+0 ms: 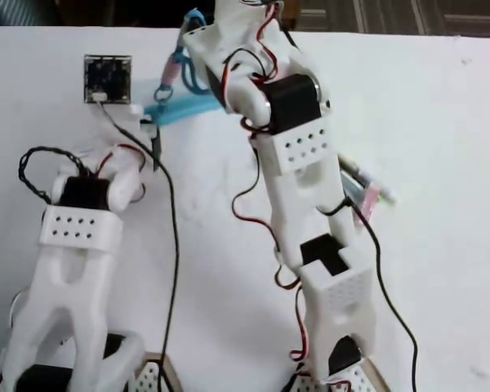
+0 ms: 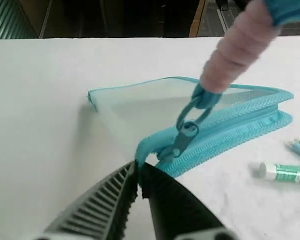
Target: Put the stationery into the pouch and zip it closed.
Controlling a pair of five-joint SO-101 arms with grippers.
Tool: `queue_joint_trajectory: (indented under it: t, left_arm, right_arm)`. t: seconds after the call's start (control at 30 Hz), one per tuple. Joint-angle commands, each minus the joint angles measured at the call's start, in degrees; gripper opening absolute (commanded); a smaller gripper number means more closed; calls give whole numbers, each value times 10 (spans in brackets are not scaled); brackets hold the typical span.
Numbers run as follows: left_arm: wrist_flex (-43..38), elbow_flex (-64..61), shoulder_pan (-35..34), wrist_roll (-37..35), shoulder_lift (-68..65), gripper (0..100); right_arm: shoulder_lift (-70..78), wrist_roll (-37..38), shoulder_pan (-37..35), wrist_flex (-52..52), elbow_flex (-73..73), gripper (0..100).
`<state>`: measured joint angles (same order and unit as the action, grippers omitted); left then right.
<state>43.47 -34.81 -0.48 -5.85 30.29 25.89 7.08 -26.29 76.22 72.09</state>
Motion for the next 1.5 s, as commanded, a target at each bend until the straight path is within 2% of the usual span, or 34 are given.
queue_joint_trajectory:
  t: [0.0, 0.1, 0.33, 0.57, 0.8, 1.1, 1.33, 1.4, 1.47]
  left_arm:
    - [44, 48, -4, 40, 16, 24]
    - [86, 94, -20, 42, 16, 24]
    - [89, 122, -93, 41, -48, 24]
    - [193, 218, -153, 29, -116, 24]
    - [233, 267, -153, 26, -115, 24]
    - [312, 365, -153, 26, -117, 24]
    - [425, 451, -153, -11, -118, 23]
    - [463, 484, -150, -33, -118, 23]
    - [508, 515, -146, -48, -118, 23]
  right_arm:
    - [-12, -3, 3, -3, 30, 17]
    - [-9, -3, 4, -3, 56, 17]
    - [-5, -4, 45, -3, 65, 17]
    - [8, -2, 130, -3, 69, 17]
    - [40, -4, 181, -3, 71, 17]
    - [39, -2, 189, -12, 71, 17]
    - [29, -2, 185, 26, 72, 26]
    - [15, -2, 173, 70, 71, 79]
    - [0, -2, 160, 120, 71, 174]
